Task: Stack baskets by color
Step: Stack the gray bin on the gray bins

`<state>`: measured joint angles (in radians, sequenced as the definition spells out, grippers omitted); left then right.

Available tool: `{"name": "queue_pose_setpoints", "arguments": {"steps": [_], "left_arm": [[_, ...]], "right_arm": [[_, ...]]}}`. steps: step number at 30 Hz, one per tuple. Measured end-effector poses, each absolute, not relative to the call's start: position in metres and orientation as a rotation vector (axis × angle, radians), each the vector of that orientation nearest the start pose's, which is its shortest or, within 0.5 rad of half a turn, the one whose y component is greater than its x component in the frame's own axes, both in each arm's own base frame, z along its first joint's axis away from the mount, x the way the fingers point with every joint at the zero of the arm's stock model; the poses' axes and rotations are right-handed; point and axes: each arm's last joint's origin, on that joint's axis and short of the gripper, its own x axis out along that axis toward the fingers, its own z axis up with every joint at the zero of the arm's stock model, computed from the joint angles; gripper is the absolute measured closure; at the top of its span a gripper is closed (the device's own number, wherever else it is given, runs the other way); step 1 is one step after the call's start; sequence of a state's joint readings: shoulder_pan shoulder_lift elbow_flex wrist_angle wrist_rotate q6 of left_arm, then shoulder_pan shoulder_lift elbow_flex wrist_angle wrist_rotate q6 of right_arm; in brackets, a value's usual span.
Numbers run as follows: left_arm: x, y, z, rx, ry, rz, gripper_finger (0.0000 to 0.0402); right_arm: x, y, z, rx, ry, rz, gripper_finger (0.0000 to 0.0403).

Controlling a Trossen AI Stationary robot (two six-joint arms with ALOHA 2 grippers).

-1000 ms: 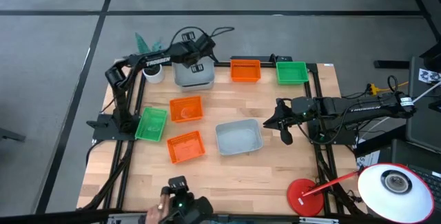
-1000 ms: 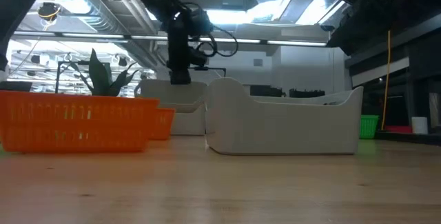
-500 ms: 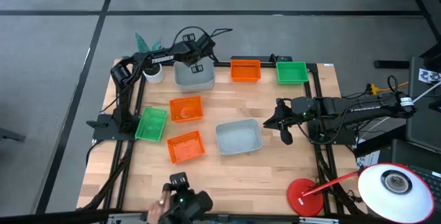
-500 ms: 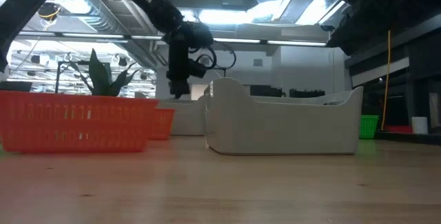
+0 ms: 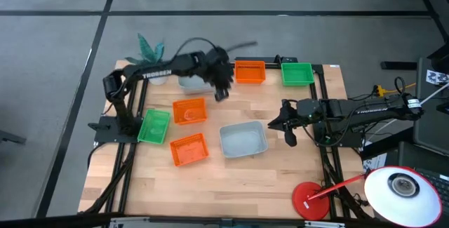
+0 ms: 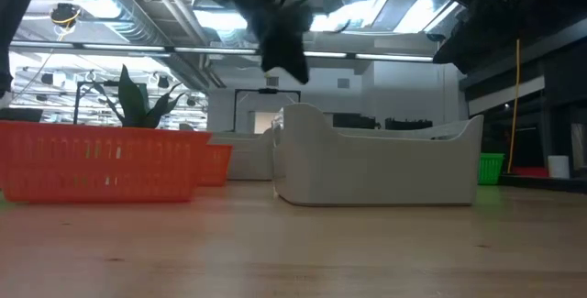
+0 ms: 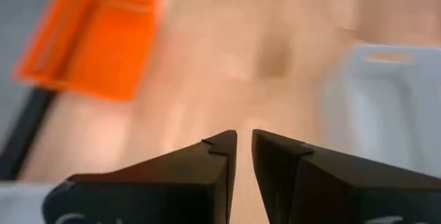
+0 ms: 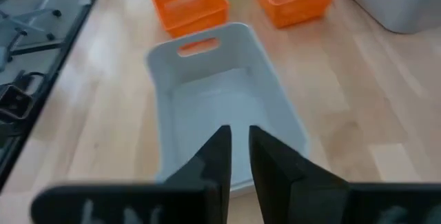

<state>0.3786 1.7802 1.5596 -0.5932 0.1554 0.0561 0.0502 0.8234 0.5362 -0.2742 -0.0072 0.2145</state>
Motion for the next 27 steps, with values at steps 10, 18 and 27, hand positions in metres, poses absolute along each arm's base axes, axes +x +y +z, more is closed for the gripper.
{"name": "queue_pose_setpoints", "arguments": {"steps": [10, 18, 27], "left_arm": [[0.404, 0.046, 0.29, -0.088, 0.744, 0.082, 0.0317], [0.429, 0.013, 0.253, -0.101, 0.779, 0.143, 0.0294], [0.439, 0.005, 0.222, -0.086, 0.842, 0.207, 0.0293]], "right_arm": [[0.157, -0.001, 0.218, 0.352, 0.703, -0.448, 0.035], [0.145, 0.002, 0.21, 0.42, 0.811, -0.505, 0.035], [0.138, 0.007, 0.209, 0.438, 0.859, -0.473, 0.035]]}}
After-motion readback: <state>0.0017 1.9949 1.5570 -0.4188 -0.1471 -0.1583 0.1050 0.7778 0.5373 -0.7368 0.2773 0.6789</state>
